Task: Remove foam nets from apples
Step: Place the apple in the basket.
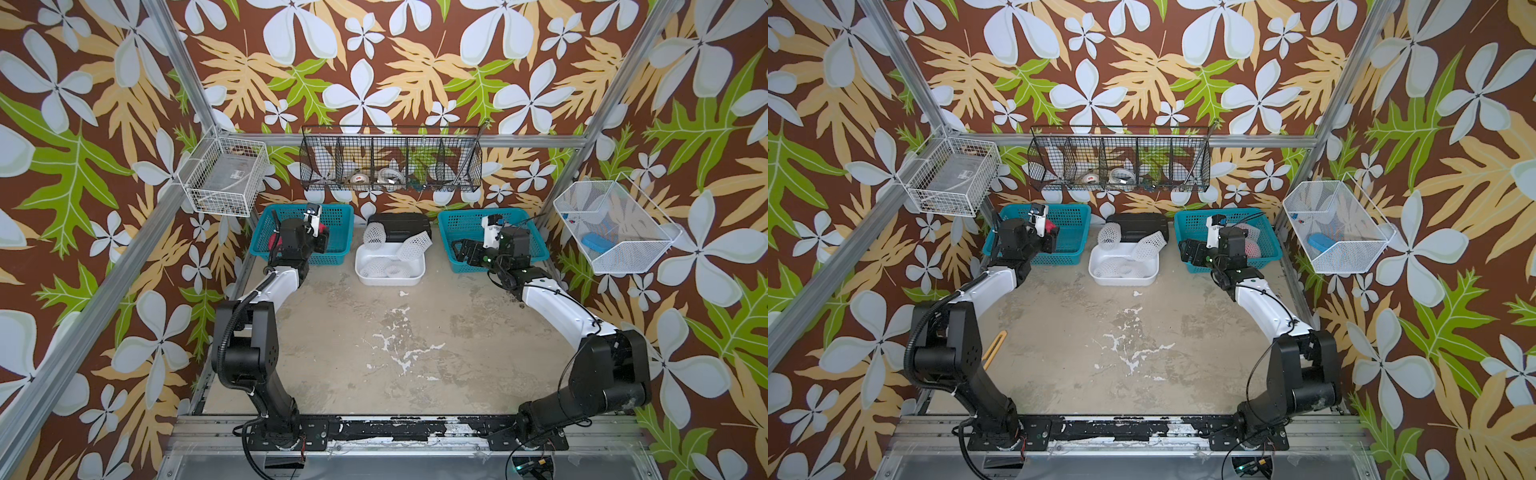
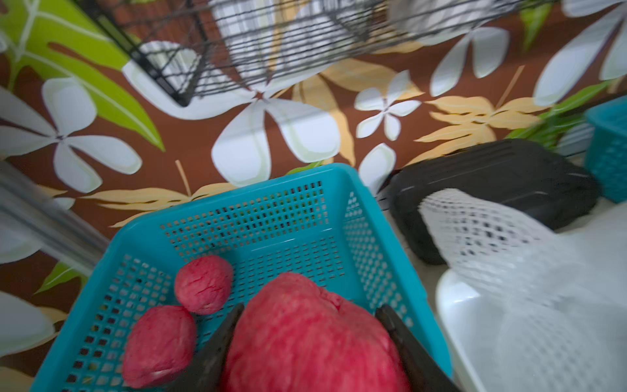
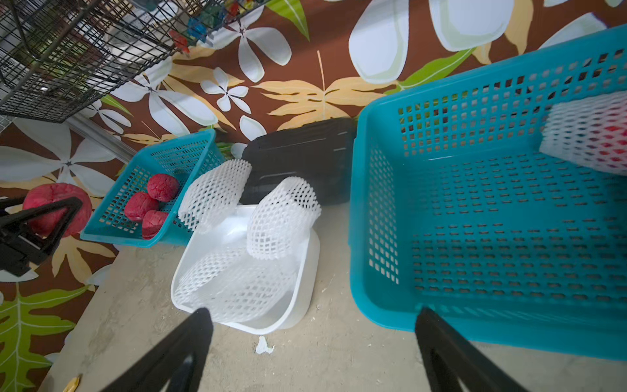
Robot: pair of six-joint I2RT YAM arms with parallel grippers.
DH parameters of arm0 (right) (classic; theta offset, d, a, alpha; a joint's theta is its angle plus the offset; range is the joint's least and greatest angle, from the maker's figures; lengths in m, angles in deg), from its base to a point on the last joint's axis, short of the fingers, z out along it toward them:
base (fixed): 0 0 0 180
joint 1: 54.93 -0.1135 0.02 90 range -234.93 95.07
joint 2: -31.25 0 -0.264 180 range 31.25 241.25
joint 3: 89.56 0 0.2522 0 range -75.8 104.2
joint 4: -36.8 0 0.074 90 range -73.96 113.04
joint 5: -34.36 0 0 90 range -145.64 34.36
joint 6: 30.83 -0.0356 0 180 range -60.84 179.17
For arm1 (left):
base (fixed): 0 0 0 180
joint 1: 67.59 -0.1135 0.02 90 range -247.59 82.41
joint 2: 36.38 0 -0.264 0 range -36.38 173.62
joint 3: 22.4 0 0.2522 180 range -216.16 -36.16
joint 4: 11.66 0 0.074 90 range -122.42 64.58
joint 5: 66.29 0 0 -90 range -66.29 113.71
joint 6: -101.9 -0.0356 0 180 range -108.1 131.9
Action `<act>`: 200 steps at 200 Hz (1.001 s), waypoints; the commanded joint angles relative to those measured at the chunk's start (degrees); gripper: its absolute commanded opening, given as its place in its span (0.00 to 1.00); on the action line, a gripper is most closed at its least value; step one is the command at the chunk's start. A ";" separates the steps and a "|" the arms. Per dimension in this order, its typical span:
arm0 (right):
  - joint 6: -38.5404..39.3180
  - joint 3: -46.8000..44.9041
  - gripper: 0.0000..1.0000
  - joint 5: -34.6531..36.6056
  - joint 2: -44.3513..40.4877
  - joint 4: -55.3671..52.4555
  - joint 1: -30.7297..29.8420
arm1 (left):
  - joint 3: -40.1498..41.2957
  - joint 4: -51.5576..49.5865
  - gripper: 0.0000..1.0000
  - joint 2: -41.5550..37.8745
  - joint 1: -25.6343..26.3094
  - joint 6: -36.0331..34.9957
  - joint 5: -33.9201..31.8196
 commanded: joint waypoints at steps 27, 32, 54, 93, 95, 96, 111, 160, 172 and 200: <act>6.05 7.81 0.90 -2.52 5.96 -3.28 -5.58 | -14.29 -10.98 0.52 11.63 -2.41 -2.04 -2.11; 6.56 9.11 0.90 -2.45 6.85 -4.08 -6.39 | -15.73 -11.83 0.52 12.71 -2.41 -2.34 -2.37; 6.87 13.08 0.88 -2.33 9.95 -5.92 -8.89 | -19.44 -13.16 0.53 16.92 -2.75 -3.56 -3.77; 5.42 16.53 0.87 -2.55 13.04 -5.94 -10.55 | -26.37 -15.74 0.62 23.28 -3.05 -5.31 -4.38; 5.46 16.94 0.87 -2.57 13.56 -6.15 -10.65 | -26.54 -15.77 0.63 23.45 -3.09 -5.29 -4.35; 5.46 17.17 0.87 -2.62 13.78 -6.26 -10.72 | -26.63 -15.78 0.63 23.54 -3.07 -5.30 -4.34; 6.27 21.53 0.87 -3.27 17.69 -9.15 -11.76 | -26.90 -15.09 0.71 24.08 -3.06 -5.22 -3.89; 5.31 31.44 0.90 1.13 27.44 -9.30 -16.16 | -26.20 -14.11 1.00 23.07 -3.11 -5.71 -4.33; 4.57 33.73 0.91 2.36 29.84 -9.02 -17.10 | -25.32 -13.61 1.00 22.00 -3.11 -5.58 -4.58; 1.16 40.50 0.94 4.31 36.03 -9.43 -18.40 | -24.19 -13.58 1.00 18.80 -3.05 -4.42 -5.93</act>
